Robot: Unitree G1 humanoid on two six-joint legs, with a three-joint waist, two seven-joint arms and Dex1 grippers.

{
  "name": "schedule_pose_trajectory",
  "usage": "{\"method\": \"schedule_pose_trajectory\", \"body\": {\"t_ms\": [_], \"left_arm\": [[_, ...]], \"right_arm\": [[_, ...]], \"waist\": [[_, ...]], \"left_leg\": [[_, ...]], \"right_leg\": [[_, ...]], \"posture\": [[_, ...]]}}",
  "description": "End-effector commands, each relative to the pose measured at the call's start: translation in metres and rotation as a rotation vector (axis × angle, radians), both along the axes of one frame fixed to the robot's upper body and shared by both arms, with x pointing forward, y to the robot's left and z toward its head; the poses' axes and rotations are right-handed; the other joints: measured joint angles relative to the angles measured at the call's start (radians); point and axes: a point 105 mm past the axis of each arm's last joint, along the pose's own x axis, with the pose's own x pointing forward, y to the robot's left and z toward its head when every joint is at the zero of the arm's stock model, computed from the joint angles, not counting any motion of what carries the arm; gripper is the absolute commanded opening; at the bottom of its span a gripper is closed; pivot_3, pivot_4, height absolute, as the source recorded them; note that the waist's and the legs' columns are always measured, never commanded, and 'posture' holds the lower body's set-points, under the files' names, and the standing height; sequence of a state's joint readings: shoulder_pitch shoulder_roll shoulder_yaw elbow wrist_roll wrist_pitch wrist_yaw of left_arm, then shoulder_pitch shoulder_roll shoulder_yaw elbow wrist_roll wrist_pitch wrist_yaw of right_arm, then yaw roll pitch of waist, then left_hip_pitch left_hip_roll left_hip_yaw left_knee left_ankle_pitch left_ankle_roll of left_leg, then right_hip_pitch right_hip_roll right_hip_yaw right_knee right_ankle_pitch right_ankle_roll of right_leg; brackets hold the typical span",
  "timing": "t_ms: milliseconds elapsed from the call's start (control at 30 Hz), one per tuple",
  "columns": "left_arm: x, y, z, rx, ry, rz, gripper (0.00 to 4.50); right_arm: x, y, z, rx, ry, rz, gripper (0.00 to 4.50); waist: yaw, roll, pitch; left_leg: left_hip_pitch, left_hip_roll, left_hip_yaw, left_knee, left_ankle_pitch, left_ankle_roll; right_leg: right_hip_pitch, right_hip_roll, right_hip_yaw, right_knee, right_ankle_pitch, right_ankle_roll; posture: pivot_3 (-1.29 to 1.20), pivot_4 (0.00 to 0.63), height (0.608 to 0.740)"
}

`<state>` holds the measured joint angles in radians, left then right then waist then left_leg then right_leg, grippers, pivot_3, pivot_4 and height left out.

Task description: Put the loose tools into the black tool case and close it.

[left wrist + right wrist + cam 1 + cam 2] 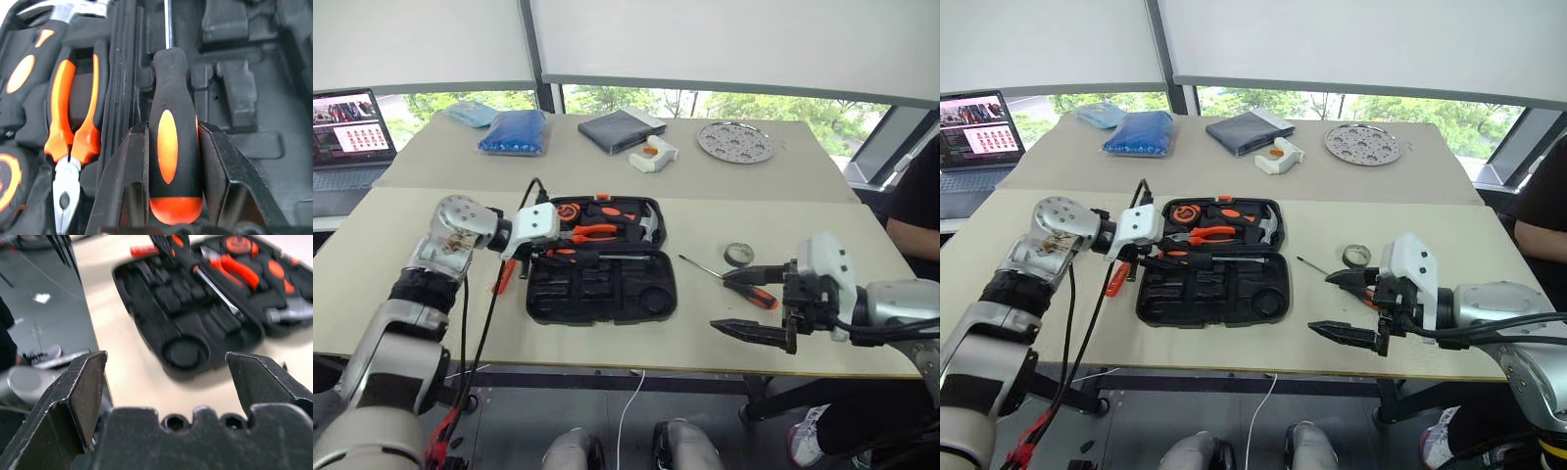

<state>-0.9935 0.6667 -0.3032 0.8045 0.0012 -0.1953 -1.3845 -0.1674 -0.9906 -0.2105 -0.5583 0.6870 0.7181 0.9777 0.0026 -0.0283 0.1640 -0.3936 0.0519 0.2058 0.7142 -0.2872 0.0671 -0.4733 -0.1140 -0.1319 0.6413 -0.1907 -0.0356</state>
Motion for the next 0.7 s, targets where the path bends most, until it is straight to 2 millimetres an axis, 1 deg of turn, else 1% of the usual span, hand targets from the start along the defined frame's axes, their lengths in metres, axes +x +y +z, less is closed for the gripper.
{"method": "schedule_pose_trajectory", "body": {"t_ms": [33, 300, 433, 567, 633, 667, 700], "left_arm": [[0.007, 0.001, 0.009, -0.004, -0.043, -0.002, 0.94], [0.011, 0.008, 0.0, 0.01, -0.043, 0.025, 0.94], [0.012, 0.013, -0.001, 0.009, -0.037, 0.048, 0.94], [0.011, 0.014, -0.001, 0.001, -0.029, 0.042, 0.94], [0.009, 0.012, 0.002, -0.016, -0.019, 0.034, 1.94], [0.009, 0.011, 0.005, -0.029, -0.014, 0.032, 2.06], [0.009, 0.008, 0.01, -0.049, -0.014, 0.03, 2.36]], "right_arm": [[0.005, -0.002, 0.016, -0.008, -0.081, -0.012, 4.5], [0.007, -0.001, 0.018, -0.007, -0.091, -0.006, 4.5], [0.007, 0.002, 0.018, -0.003, -0.091, 0.005, 4.5], [0.006, 0.004, 0.018, 0.003, -0.087, 0.023, 4.5], [0.006, 0.005, 0.018, 0.005, -0.086, 0.029, 4.5], [0.006, 0.006, 0.018, 0.006, -0.085, 0.032, 4.5], [0.006, 0.006, 0.018, 0.008, -0.084, 0.036, 4.5]], "waist": [[-0.002, 0.0, 0.0], [0.0, 0.0, 0.0], [0.0, 0.0, 0.0], [0.0, 0.0, 0.0], [0.0, 0.0, 0.0], [-0.001, 0.0, 0.0], [-0.001, 0.0, 0.0]], "left_leg": [[0.0, 0.0, 0.0, 0.001, 0.0, 0.001], [-0.005, 0.0, -0.004, 0.005, -0.001, 0.003], [-0.006, 0.0, -0.005, 0.008, -0.002, 0.004], [-0.008, 0.0, -0.006, 0.01, -0.003, 0.005], [-0.009, 0.0, -0.007, 0.011, -0.003, 0.005], [-0.009, 0.001, -0.008, 0.012, -0.003, 0.006], [-0.01, 0.001, -0.008, 0.013, -0.003, 0.006]], "right_leg": [[0.0, 0.0, 0.0, 0.0, 0.0, 0.0], [0.0, -0.001, -0.001, 0.0, 0.0, 0.0], [0.0, -0.001, -0.003, 0.0, 0.0, 0.002], [-0.001, -0.001, -0.004, 0.001, 0.0, 0.002], [-0.001, -0.001, -0.004, 0.001, 0.0, 0.002], [-0.001, -0.001, -0.004, 0.001, 0.0, 0.002], [-0.001, -0.001, -0.004, 0.001, 0.0, 0.002]], "posture": [[0.0, 0.15, 0.718], [0.0, 0.15, 0.718], [0.0, 0.15, 0.718], [0.0, 0.15, 0.718], [0.0, 0.15, 0.718], [0.0, 0.15, 0.718], [0.0, 0.15, 0.718]]}}
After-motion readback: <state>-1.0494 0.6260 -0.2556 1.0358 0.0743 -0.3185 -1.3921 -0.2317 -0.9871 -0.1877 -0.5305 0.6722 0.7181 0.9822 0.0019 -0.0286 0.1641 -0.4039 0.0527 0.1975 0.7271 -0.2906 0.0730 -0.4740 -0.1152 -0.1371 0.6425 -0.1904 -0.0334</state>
